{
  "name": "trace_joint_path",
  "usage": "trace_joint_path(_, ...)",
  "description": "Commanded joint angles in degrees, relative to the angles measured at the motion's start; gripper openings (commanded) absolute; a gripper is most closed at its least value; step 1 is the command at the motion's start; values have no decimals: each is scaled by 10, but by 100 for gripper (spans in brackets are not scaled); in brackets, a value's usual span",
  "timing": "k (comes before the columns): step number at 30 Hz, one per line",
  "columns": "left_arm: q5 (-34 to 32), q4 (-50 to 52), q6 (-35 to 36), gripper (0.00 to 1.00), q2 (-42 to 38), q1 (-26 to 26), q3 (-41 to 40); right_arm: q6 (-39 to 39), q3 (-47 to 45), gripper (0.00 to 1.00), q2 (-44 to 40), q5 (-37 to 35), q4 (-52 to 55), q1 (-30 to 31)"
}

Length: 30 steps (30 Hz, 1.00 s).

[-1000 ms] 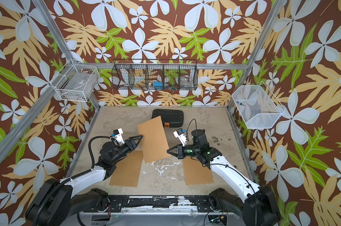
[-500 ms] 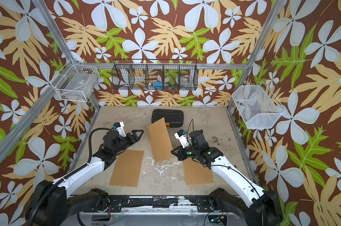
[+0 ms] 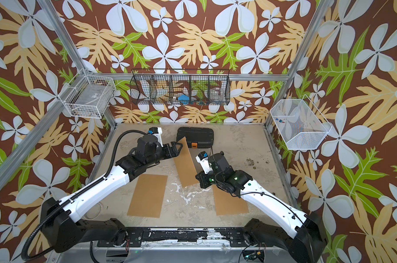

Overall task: Open the file bag
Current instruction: Pick up the file bag from the center of the board.

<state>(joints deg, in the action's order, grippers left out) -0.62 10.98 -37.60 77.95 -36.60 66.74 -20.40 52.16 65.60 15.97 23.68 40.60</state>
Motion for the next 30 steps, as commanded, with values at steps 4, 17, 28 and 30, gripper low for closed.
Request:
trace_joint_path(4, -57, 84, 18, 91, 43, -39, 65, 9, 29, 0, 6, -89, 38, 33)
trace_joint_path(17, -85, 118, 19, 69, 73, -66, 83, 16, 75, 0, 37, -168, 71, 74)
trace_joint_path(28, -92, 120, 18, 30, 77, -66, 85, 18, 107, 0, 70, -214, 87, 105)
trace_joint_path(30, -92, 120, 18, 24, 78, -66, 86, 18, 116, 0, 78, -226, 91, 112)
